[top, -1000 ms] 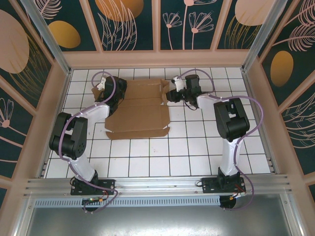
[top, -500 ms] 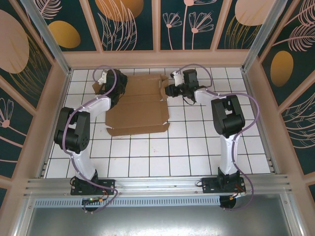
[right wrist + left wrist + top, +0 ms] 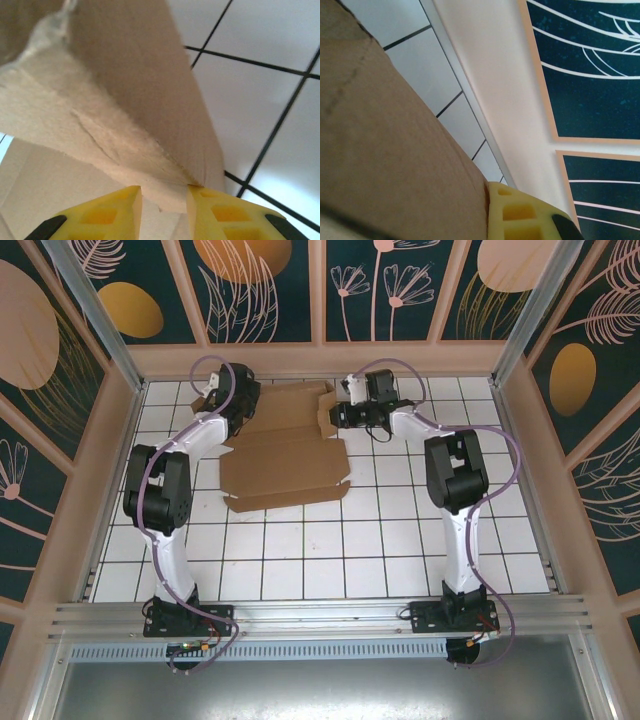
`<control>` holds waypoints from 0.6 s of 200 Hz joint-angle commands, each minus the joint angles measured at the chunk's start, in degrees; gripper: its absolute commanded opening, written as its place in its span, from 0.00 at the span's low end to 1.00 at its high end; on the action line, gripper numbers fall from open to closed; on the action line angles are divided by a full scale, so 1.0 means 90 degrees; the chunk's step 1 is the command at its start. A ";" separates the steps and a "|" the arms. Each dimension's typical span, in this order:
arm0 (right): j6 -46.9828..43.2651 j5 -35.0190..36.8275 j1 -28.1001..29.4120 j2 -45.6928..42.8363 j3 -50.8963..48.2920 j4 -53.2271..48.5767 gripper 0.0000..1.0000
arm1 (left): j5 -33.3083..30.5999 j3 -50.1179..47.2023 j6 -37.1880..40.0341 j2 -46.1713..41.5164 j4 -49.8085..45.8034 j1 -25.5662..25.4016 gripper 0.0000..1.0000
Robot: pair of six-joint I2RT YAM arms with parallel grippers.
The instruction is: Fold the paper box
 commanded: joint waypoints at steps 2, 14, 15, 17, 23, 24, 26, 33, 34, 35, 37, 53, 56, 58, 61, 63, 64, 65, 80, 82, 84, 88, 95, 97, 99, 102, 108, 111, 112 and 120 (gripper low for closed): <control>-0.0167 -0.0111 0.0238 -0.0013 -0.0110 0.0299 0.31 | 0.1186 -0.0345 0.0190 0.0091 -0.0839 -0.0279 0.00; -0.0170 -0.0068 0.0247 -0.0175 -0.0457 0.0596 0.30 | 0.1283 -0.0514 0.0191 -0.0014 -0.0601 -0.0274 0.00; -0.0169 -0.0065 0.0248 -0.0187 -0.0484 0.0636 0.31 | 0.1290 -0.0528 0.0190 -0.0019 -0.0591 -0.0274 0.00; -0.0164 -0.0053 0.0248 -0.0221 -0.0556 0.0691 0.30 | 0.1300 -0.0546 0.0195 -0.0033 -0.0578 -0.0278 0.00; -0.0142 0.0005 0.0248 -0.0328 -0.0757 0.0879 0.31 | 0.1324 -0.0594 0.0216 -0.0077 -0.0540 -0.0274 0.00; -0.0141 0.0016 0.0248 -0.0342 -0.0791 0.0905 0.31 | 0.1330 -0.0607 0.0218 -0.0085 -0.0536 -0.0274 0.00; -0.0135 0.0050 0.0253 -0.0385 -0.0845 0.0965 0.31 | 0.1334 -0.0622 0.0228 -0.0103 -0.0528 -0.0278 0.00; -0.0108 0.0141 0.0265 -0.0496 -0.1050 0.1160 0.31 | 0.1346 -0.0716 0.0229 -0.0170 -0.0492 -0.0280 0.00; -0.0109 0.0152 0.0261 -0.0514 -0.1074 0.1191 0.31 | 0.1351 -0.0726 0.0234 -0.0175 -0.0487 -0.0277 0.00; -0.0109 0.0172 0.0259 -0.0523 -0.1105 0.1222 0.31 | 0.1353 -0.0746 0.0236 -0.0183 -0.0475 -0.0275 0.00; -0.0110 0.0199 0.0258 -0.0559 -0.1153 0.1262 0.31 | 0.1355 -0.0781 0.0231 -0.0200 -0.0454 -0.0274 0.00; -0.0081 0.0555 0.0284 -0.0798 -0.1539 0.1681 0.34 | 0.1387 -0.1116 0.0212 -0.0374 -0.0259 -0.0277 0.00; -0.0085 0.0621 0.0286 -0.0838 -0.1613 0.1760 0.34 | 0.1385 -0.1177 0.0212 -0.0397 -0.0219 -0.0279 0.00; -0.0084 0.0673 0.0294 -0.0865 -0.1653 0.1794 0.34 | 0.1392 -0.1216 0.0205 -0.0420 -0.0192 -0.0275 0.00; -0.0090 0.0733 0.0296 -0.0892 -0.1715 0.1868 0.34 | 0.1395 -0.1275 0.0201 -0.0439 -0.0169 -0.0274 0.00; -0.0090 0.0791 0.0304 -0.0925 -0.1754 0.1909 0.34 | 0.1402 -0.1318 0.0200 -0.0460 -0.0158 -0.0278 0.00; -0.0090 0.0819 0.0310 -0.0934 -0.1772 0.1932 0.34 | 0.1403 -0.1335 0.0200 -0.0467 -0.0149 -0.0281 0.00; -0.0090 0.0842 0.0308 -0.0948 -0.1791 0.1954 0.34 | 0.1404 -0.1354 0.0200 -0.0470 -0.0145 -0.0277 0.00; -0.0107 0.1234 0.0323 -0.1097 -0.2048 0.2288 0.34 | 0.1414 -0.1613 0.0206 -0.0579 -0.0058 -0.0284 0.00; -0.0109 0.1268 0.0330 -0.1108 -0.2065 0.2332 0.34 | 0.1414 -0.1642 0.0209 -0.0595 -0.0042 -0.0291 0.00; -0.0110 0.1293 0.0327 -0.1130 -0.2093 0.2367 0.34 | 0.1419 -0.1676 0.0214 -0.0604 -0.0036 -0.0285 0.00; -0.0110 0.1329 0.0326 -0.1151 -0.2135 0.2435 0.34 | 0.1423 -0.1744 0.0205 -0.0630 -0.0011 -0.0292 0.00; -0.0119 0.1372 0.0326 -0.1184 -0.2190 0.2536 0.34 | 0.1427 -0.1840 0.0218 -0.0674 0.0031 -0.0285 0.00; -0.0119 0.1390 0.0331 -0.1193 -0.2200 0.2550 0.34 | 0.1429 -0.1879 0.0219 -0.0677 0.0039 -0.0288 0.00; -0.0127 0.1400 0.0327 -0.1196 -0.2213 0.2575 0.34 | 0.1418 -0.1904 0.0219 -0.0686 0.0048 -0.0285 0.00; -0.0134 0.1421 0.0327 -0.1201 -0.2217 0.2592 0.34 | 0.1414 -0.1938 0.0228 -0.0701 0.0058 -0.0283 0.00; -0.0156 0.1448 0.0335 -0.1199 -0.2210 0.2616 0.34 | 0.1412 -0.1997 0.0234 -0.0721 0.0071 -0.0284 0.00; -0.0171 0.1465 0.0343 -0.1194 -0.2214 0.2621 0.34 | 0.1405 -0.2014 0.0245 -0.0726 0.0073 -0.0291 0.00; -0.0174 0.1468 0.0344 -0.1195 -0.2212 0.2620 0.34 | 0.1405 -0.2025 0.0247 -0.0727 0.0074 -0.0292 0.00; -0.0202 0.1483 0.0360 -0.1179 -0.2183 0.2603 0.34 | 0.1388 -0.2063 0.0285 -0.0741 0.0074 -0.0298 0.00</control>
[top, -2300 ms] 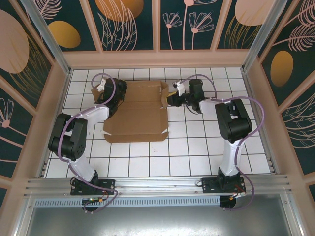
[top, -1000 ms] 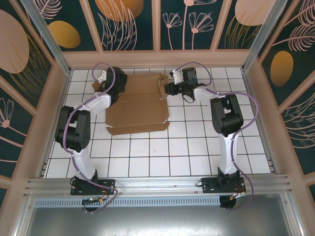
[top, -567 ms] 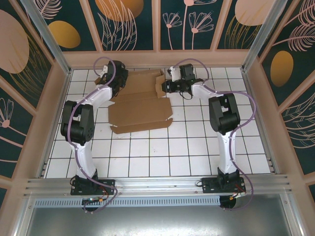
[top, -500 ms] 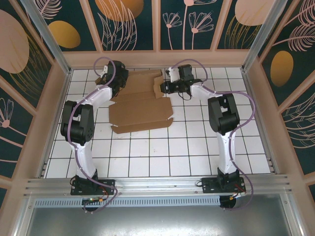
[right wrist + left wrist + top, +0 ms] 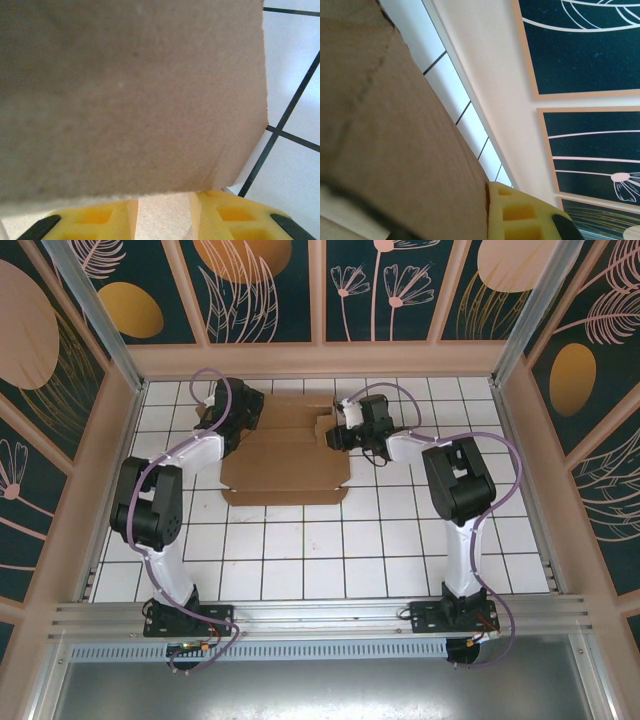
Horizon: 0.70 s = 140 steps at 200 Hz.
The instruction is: Fold the paper box
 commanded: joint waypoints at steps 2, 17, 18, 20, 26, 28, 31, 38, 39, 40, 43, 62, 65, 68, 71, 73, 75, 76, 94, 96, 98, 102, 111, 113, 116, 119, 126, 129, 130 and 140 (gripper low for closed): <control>-0.0189 0.0646 -0.0030 -0.0335 0.0041 0.0842 0.34 | 0.0698 -0.0496 0.0316 0.0165 -0.1107 -0.0180 0.00; -0.0239 0.0821 0.0021 -0.0319 0.0102 0.0771 0.34 | 0.0580 -0.0489 0.0390 0.0162 -0.1193 -0.0176 0.00; -0.0241 0.0833 0.0022 -0.0314 0.0102 0.0773 0.34 | 0.0566 -0.0488 0.0394 0.0161 -0.1200 -0.0180 0.00; -0.0248 0.0862 0.0030 -0.0318 0.0107 0.0775 0.34 | 0.0542 -0.0487 0.0411 0.0164 -0.1210 -0.0178 0.00; -0.0254 0.0942 0.0049 -0.0327 0.0106 0.0779 0.34 | 0.0466 -0.0478 0.0438 0.0160 -0.1234 -0.0179 0.00; -0.0254 0.0970 0.0056 -0.0334 0.0108 0.0784 0.34 | 0.0437 -0.0477 0.0446 0.0154 -0.1235 -0.0183 0.00; -0.0239 0.1018 0.0061 -0.0346 0.0103 0.0794 0.34 | 0.0410 -0.0472 0.0461 0.0152 -0.1244 -0.0184 0.00; -0.0185 0.1099 0.0062 -0.0363 0.0109 0.0814 0.34 | 0.0328 -0.0459 0.0499 0.0152 -0.1237 -0.0180 0.00; -0.0181 0.1109 0.0062 -0.0366 0.0105 0.0819 0.34 | 0.0318 -0.0458 0.0507 0.0151 -0.1237 -0.0177 0.00; -0.0169 0.1119 0.0062 -0.0372 0.0109 0.0822 0.34 | 0.0312 -0.0458 0.0510 0.0155 -0.1236 -0.0175 0.00; -0.0143 0.1140 0.0067 -0.0386 0.0101 0.0831 0.33 | 0.0274 -0.0449 0.0515 0.0156 -0.1232 -0.0179 0.00; -0.0004 0.1243 0.0062 -0.0469 0.0016 0.1007 0.33 | 0.0090 -0.0418 0.0566 0.0187 -0.1176 -0.0176 0.00; 0.0007 0.1253 0.0062 -0.0478 0.0014 0.1026 0.33 | 0.0081 -0.0418 0.0564 0.0191 -0.1150 -0.0183 0.00; 0.0017 0.1276 0.0062 -0.0489 0.0014 0.1034 0.33 | 0.0066 -0.0418 0.0563 0.0204 -0.1124 -0.0180 0.00; 0.0028 0.1290 0.0062 -0.0494 0.0014 0.1036 0.33 | 0.0059 -0.0424 0.0566 0.0220 -0.1090 -0.0178 0.00; 0.0043 0.1315 0.0062 -0.0499 0.0014 0.1039 0.32 | 0.0054 -0.0422 0.0559 0.0230 -0.1072 -0.0182 0.00; 0.0059 0.1342 0.0062 -0.0506 0.0007 0.1047 0.32 | 0.0058 -0.0422 0.0562 0.0235 -0.1063 -0.0176 0.00; 0.0069 0.1352 0.0062 -0.0510 0.0011 0.1048 0.32 | 0.0060 -0.0420 0.0563 0.0246 -0.1057 -0.0180 0.00; 0.0166 0.1504 0.0062 -0.0540 -0.0012 0.1078 0.30 | 0.0072 -0.0394 0.0552 0.0358 -0.0997 -0.0174 0.00; 0.0166 0.1513 0.0062 -0.0536 -0.0017 0.1086 0.30 | 0.0080 -0.0390 0.0546 0.0375 -0.0993 -0.0179 0.00; 0.0166 0.1530 0.0062 -0.0542 -0.0028 0.1095 0.30 | 0.0081 -0.0389 0.0544 0.0381 -0.0985 -0.0178 0.00; 0.0157 0.1543 0.0062 -0.0558 -0.0047 0.1114 0.30 | 0.0091 -0.0389 0.0527 0.0402 -0.0970 -0.0175 0.00; 0.0125 0.1573 0.0062 -0.0581 -0.0090 0.1172 0.30 | 0.0110 -0.0415 0.0510 0.0428 -0.0921 -0.0178 0.00; 0.0114 0.1577 0.0062 -0.0590 -0.0092 0.1190 0.29 | 0.0113 -0.0422 0.0508 0.0424 -0.0903 -0.0180 0.00; 0.0103 0.1587 0.0067 -0.0592 -0.0114 0.1202 0.29 | 0.0120 -0.0435 0.0500 0.0433 -0.0883 -0.0177 0.00; 0.0085 0.1588 0.0062 -0.0599 -0.0121 0.1218 0.29 | 0.0133 -0.0445 0.0489 0.0435 -0.0871 -0.0177 0.00; 0.0029 0.1581 0.0069 -0.0603 -0.0139 0.1234 0.29 | 0.0140 -0.0457 0.0486 0.0447 -0.0864 -0.0177 0.00; 0.0010 0.1571 0.0071 -0.0598 -0.0134 0.1242 0.29 | 0.0141 -0.0457 0.0479 0.0451 -0.0865 -0.0176 0.00; 0.0000 0.1565 0.0071 -0.0600 -0.0133 0.1243 0.29 | 0.0141 -0.0457 0.0477 0.0447 -0.0865 -0.0175 0.00; -0.0164 0.1405 0.0072 -0.0615 -0.0161 0.1257 0.30 | 0.0148 -0.0457 0.0482 0.0441 -0.0865 -0.0177 0.00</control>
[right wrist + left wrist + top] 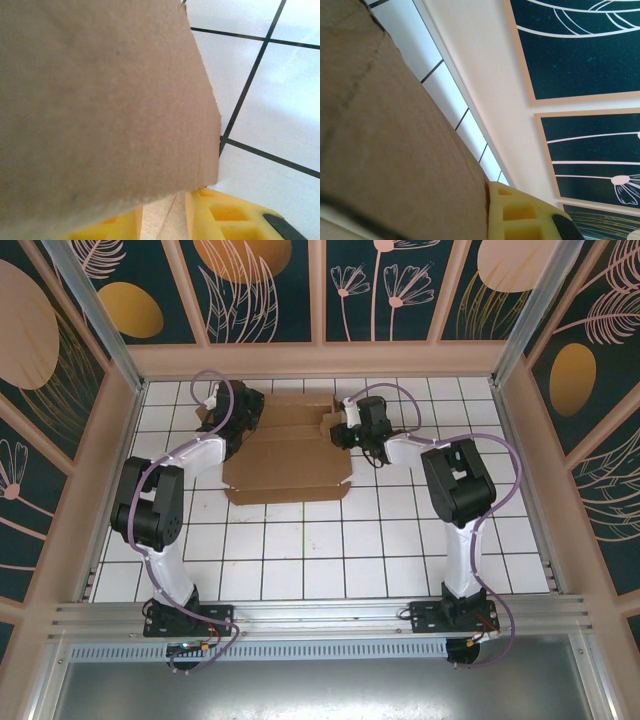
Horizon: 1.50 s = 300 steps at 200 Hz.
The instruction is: Fold the paper box
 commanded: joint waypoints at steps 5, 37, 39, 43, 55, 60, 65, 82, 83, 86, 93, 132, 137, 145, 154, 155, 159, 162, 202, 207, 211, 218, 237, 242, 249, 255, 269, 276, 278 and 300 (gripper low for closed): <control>-0.0345 0.0107 -0.0036 -0.0519 -0.0032 0.0949 0.31 | 0.0419 -0.0350 0.0353 0.0399 -0.1191 -0.0114 0.00; -0.1080 0.0010 -0.0011 -0.0755 -0.0449 0.1434 0.34 | 0.0381 -0.0249 0.0364 0.0395 -0.1333 -0.0112 0.00; -0.1113 0.0013 -0.0011 -0.0764 -0.0464 0.1460 0.34 | 0.0380 -0.0244 0.0367 0.0397 -0.1343 -0.0116 0.00; -0.1175 0.0049 -0.0011 -0.0773 -0.0489 0.1503 0.34 | 0.0368 -0.0227 0.0375 0.0403 -0.1363 -0.0119 0.00; -0.1305 0.0133 -0.0016 -0.0776 -0.0539 0.1612 0.33 | 0.0350 -0.0214 0.0377 0.0419 -0.1395 -0.0111 0.00; -0.1354 0.0139 -0.0020 -0.0776 -0.0560 0.1647 0.33 | 0.0348 -0.0219 0.0385 0.0429 -0.1395 -0.0112 0.00; -0.1395 0.0134 -0.0030 -0.0768 -0.0578 0.1683 0.33 | 0.0355 -0.0214 0.0385 0.0435 -0.1391 -0.0117 0.00; -0.1461 0.0084 -0.0030 -0.0713 -0.0589 0.1782 0.37 | 0.0356 -0.0214 0.0386 0.0450 -0.1385 -0.0112 0.00; -0.1461 0.0075 -0.0030 -0.0710 -0.0589 0.1780 0.37 | 0.0356 -0.0214 0.0387 0.0455 -0.1385 -0.0111 0.00; -0.1455 0.0037 -0.0030 -0.0692 -0.0582 0.1796 0.39 | 0.0364 -0.0216 0.0394 0.0459 -0.1386 -0.0117 0.00; -0.1447 -0.0067 -0.0028 -0.0655 -0.0549 0.1823 0.41 | 0.0366 -0.0217 0.0397 0.0468 -0.1386 -0.0111 0.00; -0.1207 -0.0042 0.0053 -0.0338 -0.0258 0.1722 0.42 | 0.0340 -0.0214 0.0413 0.0431 -0.1377 -0.0120 0.00; -0.1168 -0.0041 0.0057 -0.0308 -0.0252 0.1711 0.41 | 0.0342 -0.0228 0.0416 0.0420 -0.1376 -0.0118 0.00; -0.1140 -0.0033 0.0076 -0.0270 -0.0263 0.1712 0.40 | 0.0328 -0.0259 0.0411 0.0394 -0.1350 -0.0111 0.00; -0.1140 0.0046 0.0121 -0.0239 -0.0300 0.1702 0.39 | 0.0327 -0.0307 0.0413 0.0371 -0.1301 -0.0113 0.00; -0.1140 0.0056 0.0123 -0.0234 -0.0303 0.1701 0.39 | 0.0337 -0.0314 0.0410 0.0367 -0.1294 -0.0117 0.00; -0.1144 0.0079 0.0145 -0.0224 -0.0320 0.1684 0.39 | 0.0337 -0.0342 0.0416 0.0371 -0.1272 -0.0112 0.00; -0.1154 0.0090 0.0158 -0.0222 -0.0333 0.1680 0.39 | 0.0337 -0.0357 0.0410 0.0363 -0.1253 -0.0117 0.00; -0.1031 0.0817 0.0401 -0.0151 -0.0317 0.1465 0.36 | 0.0240 -0.0532 0.0490 0.0391 -0.1215 -0.0173 0.00; -0.0974 0.0999 0.0439 -0.0127 -0.0277 0.1422 0.35 | 0.0234 -0.0571 0.0492 0.0370 -0.1193 -0.0179 0.00; -0.0926 0.1145 0.0469 -0.0110 -0.0245 0.1381 0.34 | 0.0231 -0.0603 0.0482 0.0345 -0.1152 -0.0191 0.00; -0.0833 0.1423 0.0500 -0.0082 -0.0206 0.1333 0.32 | 0.0206 -0.0666 0.0482 0.0284 -0.1064 -0.0205 0.00; -0.0474 0.1835 0.0534 -0.0022 -0.0110 0.1226 0.29 | 0.0105 -0.0770 0.0470 0.0113 -0.0949 -0.0209 0.00; -0.0422 0.1887 0.0549 -0.0014 -0.0093 0.1211 0.28 | 0.0091 -0.0780 0.0471 0.0076 -0.0946 -0.0223 0.00; -0.0389 0.1928 0.0574 -0.0008 -0.0086 0.1209 0.28 | 0.0076 -0.0763 0.0494 0.0045 -0.0962 -0.0224 0.00; -0.0395 0.1924 0.0610 0.0008 -0.0077 0.1221 0.28 | 0.0073 -0.0751 0.0495 0.0029 -0.0999 -0.0220 0.00; -0.0479 0.2011 0.0643 0.0075 -0.0017 0.1172 0.28 | 0.0093 -0.0767 0.0493 0.0010 -0.0988 -0.0231 0.00; -0.0521 0.2045 0.0644 0.0115 0.0050 0.1117 0.28 | 0.0110 -0.0770 0.0468 0.0012 -0.0995 -0.0229 0.00; -0.0531 0.2067 0.0644 0.0137 0.0071 0.1095 0.28 | 0.0117 -0.0775 0.0462 0.0018 -0.0995 -0.0228 0.00; -0.0499 0.2553 0.0644 0.0265 0.0306 0.0759 0.25 | 0.0152 -0.0809 0.0380 0.0022 -0.1023 -0.0233 0.00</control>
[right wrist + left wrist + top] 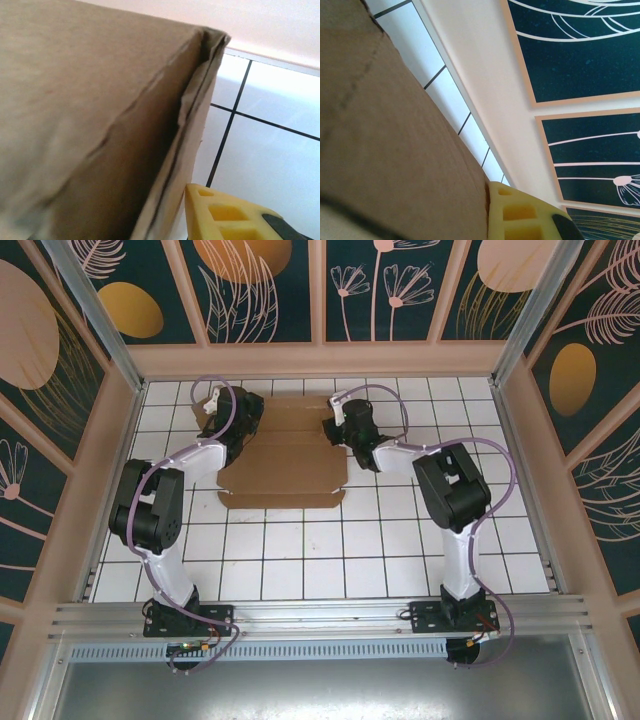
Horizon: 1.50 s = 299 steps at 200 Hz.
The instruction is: Fold the paper box
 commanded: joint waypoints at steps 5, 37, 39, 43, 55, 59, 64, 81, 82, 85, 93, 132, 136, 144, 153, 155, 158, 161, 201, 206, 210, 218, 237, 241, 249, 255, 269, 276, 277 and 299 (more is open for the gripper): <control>0.0153 0.0786 0.0029 0.0287 0.0409 -0.0356 0.25 | 0.0407 -0.0387 0.0282 0.0163 -0.1441 -0.0146 0.00; 0.0026 0.1203 0.0029 0.0245 0.0430 -0.0607 0.24 | 0.0137 -0.0305 0.0280 0.0044 -0.1733 -0.0148 0.00; 0.0014 0.1201 0.0029 0.0236 0.0409 -0.0592 0.24 | 0.0125 -0.0293 0.0290 0.0042 -0.1748 -0.0154 0.00; -0.0023 0.1157 0.0029 0.0232 0.0361 -0.0555 0.25 | 0.0113 -0.0275 0.0293 0.0040 -0.1774 -0.0147 0.00; -0.0142 0.0845 0.0029 0.0225 0.0208 -0.0362 0.30 | 0.0132 -0.0232 0.0279 0.0045 -0.1780 -0.0148 0.00; -0.0158 0.0725 0.0029 0.0233 0.0165 -0.0281 0.32 | 0.0158 -0.0222 0.0274 0.0050 -0.1777 -0.0148 0.00; -0.0177 0.0619 0.0029 0.0232 0.0114 -0.0184 0.32 | 0.0174 -0.0212 0.0242 0.0063 -0.1777 -0.0150 0.00; -0.0105 0.0464 0.0028 0.0316 0.0082 0.0019 0.33 | 0.0252 -0.0206 0.0195 0.0078 -0.1725 -0.0148 0.00; -0.0098 0.0464 0.0028 0.0321 0.0084 0.0025 0.33 | 0.0254 -0.0209 0.0185 0.0078 -0.1726 -0.0147 0.00; -0.0085 0.0471 0.0029 0.0342 0.0092 0.0057 0.33 | 0.0255 -0.0211 0.0177 0.0090 -0.1728 -0.0153 0.00; -0.0046 0.0490 0.0029 0.0401 0.0126 0.0115 0.33 | 0.0266 -0.0211 0.0164 0.0096 -0.1728 -0.0157 0.00; 0.0031 0.0474 0.0019 0.0731 0.0451 0.0107 0.23 | 0.0333 -0.0259 0.0151 0.0099 -0.1707 -0.0146 0.00; 0.0026 0.0500 0.0019 0.0742 0.0472 0.0104 0.20 | 0.0328 -0.0271 0.0156 0.0085 -0.1708 -0.0148 0.00; 0.0040 0.0626 0.0019 0.0775 0.0530 0.0007 0.13 | 0.0284 -0.0270 0.0137 0.0068 -0.1757 -0.0151 0.00; 0.0065 0.0931 0.0029 0.0844 0.0661 -0.0247 0.04 | 0.0220 -0.0270 0.0128 0.0025 -0.1838 -0.0146 0.00; 0.0065 0.0988 0.0029 0.0856 0.0711 -0.0309 0.03 | 0.0207 -0.0270 0.0125 0.0011 -0.1850 -0.0146 0.00; 0.0065 0.1079 0.0029 0.0884 0.0765 -0.0416 0.01 | 0.0184 -0.0277 0.0122 -0.0006 -0.1854 -0.0153 0.00; 0.0069 0.1190 0.0029 0.0907 0.0827 -0.0512 0.00 | 0.0178 -0.0284 0.0127 -0.0017 -0.1855 -0.0150 0.00; -0.0191 0.3074 0.0268 0.1136 0.1291 -0.1150 0.00 | 0.0241 -0.0257 -0.0092 -0.0101 -0.1863 -0.0202 0.00; -0.0273 0.3343 0.0315 0.1154 0.1292 -0.1093 0.00 | 0.0238 -0.0236 -0.0103 -0.0100 -0.1876 -0.0226 0.00; -0.0298 0.3492 0.0335 0.1169 0.1296 -0.1059 0.00 | 0.0225 -0.0217 -0.0107 -0.0099 -0.1883 -0.0243 0.00; -0.0325 0.3896 0.0395 0.1217 0.1361 -0.1037 0.00 | 0.0193 -0.0179 -0.0107 -0.0093 -0.1908 -0.0279 0.00; -0.0121 0.4242 0.0452 0.1444 0.1782 -0.1590 0.00 | 0.0170 -0.0114 -0.0124 -0.0076 -0.1969 -0.0335 0.00; -0.0047 0.4199 0.0443 0.1476 0.1860 -0.1718 0.00 | 0.0176 -0.0113 -0.0130 -0.0068 -0.1972 -0.0339 0.00; 0.0082 0.4101 0.0440 0.1517 0.1934 -0.1865 0.00 | 0.0167 -0.0113 -0.0145 -0.0060 -0.1972 -0.0348 0.00; 0.0161 0.4038 0.0423 0.1518 0.1944 -0.1919 0.00 | 0.0170 -0.0124 -0.0160 -0.0069 -0.1991 -0.0351 0.00; 0.0285 0.3834 0.0396 0.1518 0.1964 -0.2049 0.00 | 0.0136 -0.0141 -0.0202 -0.0095 -0.2038 -0.0351 0.00; 0.0306 0.3724 0.0384 0.1533 0.1995 -0.2113 0.00 | 0.0118 -0.0152 -0.0222 -0.0128 -0.2069 -0.0351 0.00; 0.0308 0.3705 0.0378 0.1525 0.1992 -0.2115 0.00 | 0.0113 -0.0157 -0.0223 -0.0138 -0.2069 -0.0351 0.00; 0.0215 0.2702 0.0301 0.1247 0.1663 -0.1783 0.10 | 0.0180 -0.0182 -0.0296 -0.0221 -0.2105 -0.0371 0.00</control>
